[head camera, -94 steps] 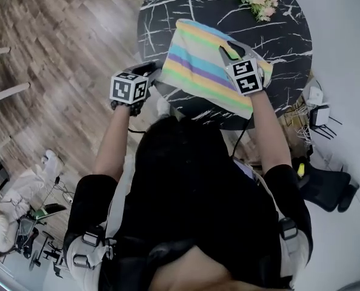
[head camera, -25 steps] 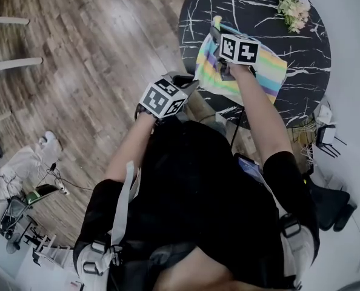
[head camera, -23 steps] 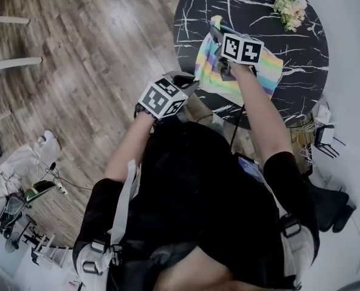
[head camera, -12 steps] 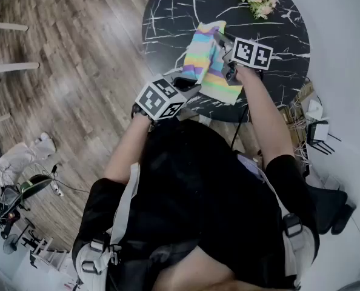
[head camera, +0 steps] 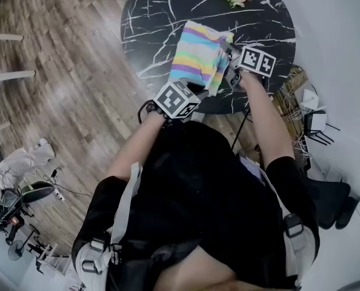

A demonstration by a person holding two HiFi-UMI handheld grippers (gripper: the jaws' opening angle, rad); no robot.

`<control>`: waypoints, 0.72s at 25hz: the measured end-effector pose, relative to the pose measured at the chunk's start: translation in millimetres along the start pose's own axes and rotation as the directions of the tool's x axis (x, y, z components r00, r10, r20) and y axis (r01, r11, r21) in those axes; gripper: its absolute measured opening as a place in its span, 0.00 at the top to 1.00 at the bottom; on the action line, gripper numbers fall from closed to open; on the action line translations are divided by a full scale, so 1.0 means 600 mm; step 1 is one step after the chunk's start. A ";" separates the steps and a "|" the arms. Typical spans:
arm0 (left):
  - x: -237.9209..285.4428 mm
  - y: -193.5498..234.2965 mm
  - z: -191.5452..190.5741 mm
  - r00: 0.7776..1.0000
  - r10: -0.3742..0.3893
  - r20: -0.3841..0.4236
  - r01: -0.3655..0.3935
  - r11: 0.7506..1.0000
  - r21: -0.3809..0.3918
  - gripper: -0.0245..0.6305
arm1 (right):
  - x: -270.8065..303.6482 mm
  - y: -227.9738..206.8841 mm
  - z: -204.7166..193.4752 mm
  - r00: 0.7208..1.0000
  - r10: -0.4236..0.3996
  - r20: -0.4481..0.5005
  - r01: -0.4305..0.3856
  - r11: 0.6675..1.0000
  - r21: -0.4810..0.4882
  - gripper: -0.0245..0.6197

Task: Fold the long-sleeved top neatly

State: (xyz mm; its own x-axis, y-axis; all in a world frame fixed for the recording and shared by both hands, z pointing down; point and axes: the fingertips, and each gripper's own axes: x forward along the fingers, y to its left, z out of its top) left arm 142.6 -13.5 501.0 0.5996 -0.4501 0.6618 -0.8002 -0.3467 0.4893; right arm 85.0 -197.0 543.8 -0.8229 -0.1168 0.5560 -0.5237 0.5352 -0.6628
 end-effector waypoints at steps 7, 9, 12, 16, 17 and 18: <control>0.055 -0.049 -0.018 0.997 -0.053 -0.047 0.052 0.998 -0.020 0.83 | -0.050 -0.113 -0.019 0.981 -0.194 -0.001 0.194 0.981 0.004 0.80; 0.057 -0.048 -0.018 0.998 -0.036 -0.045 0.035 0.999 -0.019 0.83 | -0.064 -0.126 -0.014 0.978 -0.211 0.007 0.211 0.977 -0.021 0.79; 0.053 -0.037 -0.015 1.000 -0.004 -0.024 0.003 0.999 -0.034 0.83 | -0.074 -0.128 -0.003 0.977 -0.211 0.018 0.212 0.975 -0.060 0.79; 0.041 -0.018 -0.014 0.999 0.053 0.004 -0.053 0.997 -0.050 0.83 | -0.085 -0.105 -0.002 0.984 -0.176 0.028 0.178 0.975 -0.130 0.79; 0.036 -0.013 -0.014 0.998 0.068 0.014 -0.067 0.996 -0.059 0.83 | -0.090 -0.098 -0.006 0.986 -0.165 0.031 0.168 0.975 -0.144 0.78; 0.031 -0.007 -0.015 0.996 0.083 0.025 -0.081 0.994 -0.067 0.83 | -0.096 -0.091 -0.009 0.987 -0.155 0.034 0.159 0.975 -0.155 0.78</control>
State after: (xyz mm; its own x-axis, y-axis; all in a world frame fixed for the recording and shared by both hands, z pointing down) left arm 157.3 -13.1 516.2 0.5314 -0.4978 0.6854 -0.8449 -0.2532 0.4711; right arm 162.1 -215.2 550.8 -0.7386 -0.2273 0.6346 -0.6073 0.6329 -0.4802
